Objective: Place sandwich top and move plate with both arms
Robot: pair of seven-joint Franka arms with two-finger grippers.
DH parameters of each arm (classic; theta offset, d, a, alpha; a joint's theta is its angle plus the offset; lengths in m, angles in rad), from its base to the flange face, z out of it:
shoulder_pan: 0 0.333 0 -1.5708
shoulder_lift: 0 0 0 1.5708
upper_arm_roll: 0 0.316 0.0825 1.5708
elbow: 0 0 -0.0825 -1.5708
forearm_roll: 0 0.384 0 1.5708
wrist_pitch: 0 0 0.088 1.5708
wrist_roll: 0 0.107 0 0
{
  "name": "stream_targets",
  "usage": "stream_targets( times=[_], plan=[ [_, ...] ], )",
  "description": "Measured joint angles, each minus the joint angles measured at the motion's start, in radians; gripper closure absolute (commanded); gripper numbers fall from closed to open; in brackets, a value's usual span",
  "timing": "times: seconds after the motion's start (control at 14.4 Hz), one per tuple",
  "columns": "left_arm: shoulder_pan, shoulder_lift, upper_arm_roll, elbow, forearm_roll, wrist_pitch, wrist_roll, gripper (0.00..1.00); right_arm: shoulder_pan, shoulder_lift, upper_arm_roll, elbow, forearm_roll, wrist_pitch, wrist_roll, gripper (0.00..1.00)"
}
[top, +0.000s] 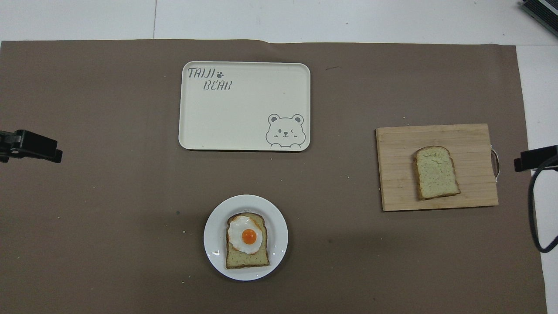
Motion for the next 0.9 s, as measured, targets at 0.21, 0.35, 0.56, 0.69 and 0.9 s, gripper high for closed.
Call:
stream_targets(
  times=[0.21, 0.35, 0.56, 0.69, 0.9],
  plan=[
    [0.0, 0.0, 0.0, 0.0, 0.0, 0.0, 0.0, 0.0, 0.0, 0.0, 0.0, -0.012, 0.0, 0.006, -0.001, 0.0],
    [0.0, 0.0, 0.0, 0.0, 0.0, 0.0, 0.0, 0.0, 0.0, 0.0, 0.0, -0.022, 0.0, 0.03, -0.002, 0.0],
    [0.0, 0.0, 0.0, 0.0, 0.0, 0.0, 0.0, 0.0, 0.0, 0.0, 0.0, -0.043, 0.0, 0.063, -0.007, 0.0],
    [0.0, 0.0, 0.0, 0.0, 0.0, 0.0, 0.0, 0.0, -0.001, 0.001, -0.001, -0.066, 0.0, 0.102, -0.034, 0.0],
    [0.0, 0.0, 0.0, 0.0, 0.0, 0.0, 0.0, 0.0, -0.003, 0.005, -0.003, -0.113, 0.0, 0.175, -0.071, 0.0]
  ],
)
